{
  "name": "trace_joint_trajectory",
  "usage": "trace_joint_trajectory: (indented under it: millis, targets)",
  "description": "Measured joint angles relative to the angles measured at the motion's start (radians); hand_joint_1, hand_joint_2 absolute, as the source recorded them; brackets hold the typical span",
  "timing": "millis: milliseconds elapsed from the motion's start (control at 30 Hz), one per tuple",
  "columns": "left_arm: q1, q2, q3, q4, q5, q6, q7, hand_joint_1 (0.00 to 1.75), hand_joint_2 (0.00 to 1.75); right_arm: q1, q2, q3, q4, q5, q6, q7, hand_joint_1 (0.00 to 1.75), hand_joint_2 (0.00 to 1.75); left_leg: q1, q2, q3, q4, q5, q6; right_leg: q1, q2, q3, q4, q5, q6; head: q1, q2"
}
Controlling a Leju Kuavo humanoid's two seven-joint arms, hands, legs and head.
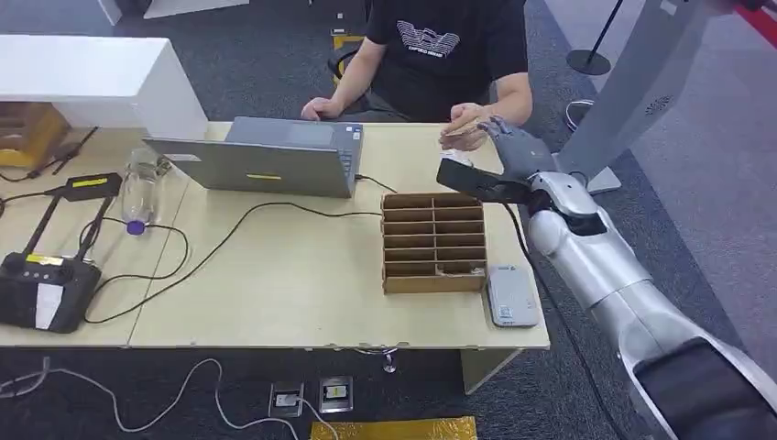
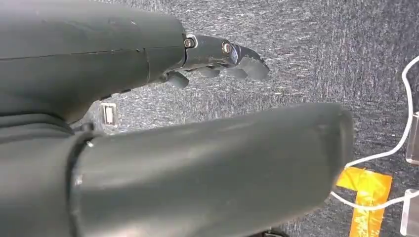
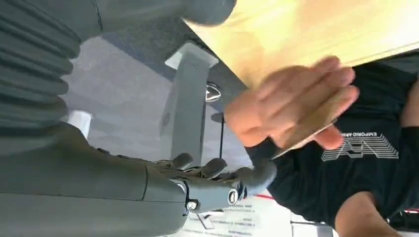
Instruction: Pass the card to the sensor for recognition and then transmit it.
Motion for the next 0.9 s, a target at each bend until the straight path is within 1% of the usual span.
trace_joint_trajectory:
  millis: [67, 200, 267, 300, 367, 400, 467, 533, 567, 667, 767, 833, 900]
  targets:
    - [0.001, 0.000, 0.000, 0.000, 0.008, 0.003, 0.000, 0.00, 0.00, 0.027, -0.016, -0.010, -0.044, -0.018, 0.000, 0.030, 0.00, 0.00, 0.000, 0.000, 0.000, 0.000, 0.000, 0.000, 0.000, 0.000, 0.000, 0.000, 0.000, 0.000, 0.000, 0.000]
    - [0.006, -0.001, 0.000, 0.000, 0.024, 0.018, 0.003, 0.00, 0.00, 0.122, -0.075, -0.051, -0.188, -0.101, -0.013, 0.084, 0.00, 0.00, 0.000, 0.000, 0.000, 0.000, 0.000, 0.000, 0.000, -0.001, 0.000, -0.001, 0.000, 0.000, 0.000, 0.000]
    - [0.009, -0.001, 0.000, 0.000, 0.031, 0.019, 0.003, 0.00, 0.00, 0.181, -0.120, -0.082, -0.284, -0.164, -0.006, 0.134, 0.00, 0.00, 0.000, 0.000, 0.000, 0.000, -0.001, 0.000, 0.000, 0.000, 0.000, -0.001, 0.000, 0.000, 0.000, 0.000]
    - [0.010, -0.001, 0.000, 0.000, 0.036, 0.020, 0.003, 0.00, 0.00, 0.210, -0.139, -0.095, -0.327, -0.187, 0.004, 0.173, 0.00, 0.00, 0.000, 0.000, 0.000, 0.000, -0.001, 0.000, 0.000, 0.000, 0.000, -0.001, 0.000, 0.000, 0.000, 0.000]
    - [0.011, -0.001, 0.000, 0.000, 0.040, 0.024, 0.003, 0.00, 0.00, 0.272, -0.183, -0.121, -0.420, -0.207, 0.021, 0.229, 0.00, 0.00, 0.000, 0.000, 0.000, 0.000, -0.001, 0.000, 0.000, -0.001, 0.000, -0.002, 0.000, 0.000, 0.000, 0.000]
    - [0.011, -0.001, 0.000, 0.000, 0.044, 0.029, 0.003, 0.00, 0.00, 0.307, -0.217, -0.135, -0.481, -0.187, 0.021, 0.248, 0.00, 1.75, 0.000, 0.000, 0.000, 0.000, -0.001, 0.000, 0.000, -0.001, 0.000, -0.002, 0.000, 0.000, 0.000, 0.000]
    - [0.012, -0.002, 0.000, 0.000, 0.047, 0.041, 0.003, 0.00, 0.00, 0.368, -0.281, -0.153, -0.584, -0.133, 0.010, 0.272, 0.00, 1.75, 0.000, 0.000, 0.000, 0.000, -0.002, 0.000, 0.000, 0.000, 0.000, -0.002, 0.000, 0.000, 0.000, 0.000]
    - [0.014, -0.004, 0.000, 0.000, 0.053, 0.051, 0.006, 0.00, 0.00, 0.422, -0.329, -0.159, -0.665, -0.094, -0.002, 0.290, 0.00, 1.75, 0.000, 0.002, 0.000, 0.000, -0.002, 0.000, 0.000, 0.001, 0.000, -0.002, 0.000, 0.000, 0.000, 0.000]
    - [0.014, -0.005, 0.000, 0.000, 0.056, 0.056, 0.007, 0.00, 0.00, 0.448, -0.345, -0.159, -0.705, -0.078, -0.005, 0.299, 0.00, 1.75, 0.000, 0.003, 0.001, 0.000, -0.003, -0.002, 0.000, 0.002, 0.000, -0.001, 0.000, 0.000, 0.000, 0.000]
    - [0.012, -0.009, 0.000, 0.000, 0.057, 0.060, 0.009, 0.00, 0.00, 0.499, -0.371, -0.159, -0.786, -0.053, -0.009, 0.310, 0.00, 1.75, 0.000, 0.005, 0.002, 0.000, -0.003, -0.002, 0.000, 0.003, 0.000, -0.001, 0.000, 0.000, -0.001, 0.000]
    - [0.012, -0.013, 0.000, 0.000, 0.060, 0.061, 0.010, 0.00, 0.00, 0.526, -0.395, -0.158, -0.846, -0.044, -0.008, 0.317, 0.00, 1.75, 0.000, 0.005, 0.002, 0.000, -0.003, -0.002, 0.000, 0.003, 0.000, 0.000, 0.000, 0.000, 0.000, 0.000]
    - [0.011, -0.015, 0.000, 0.000, 0.062, 0.064, 0.011, 0.00, 0.00, 0.551, -0.398, -0.153, -0.882, -0.024, -0.009, 0.336, 0.00, 1.75, 0.000, 0.005, 0.002, 0.000, -0.003, -0.002, 0.000, 0.003, 0.000, 0.000, 0.000, 0.000, 0.000, 0.000]
    - [0.010, -0.018, 0.000, 0.000, 0.063, 0.069, 0.012, 0.00, 0.00, 0.586, -0.398, -0.143, -0.912, -0.002, -0.027, 0.357, 0.00, 1.75, 0.000, 0.004, 0.002, 0.000, -0.003, -0.002, 0.000, 0.003, 0.000, 0.000, -0.001, -0.001, 0.000, 0.000]
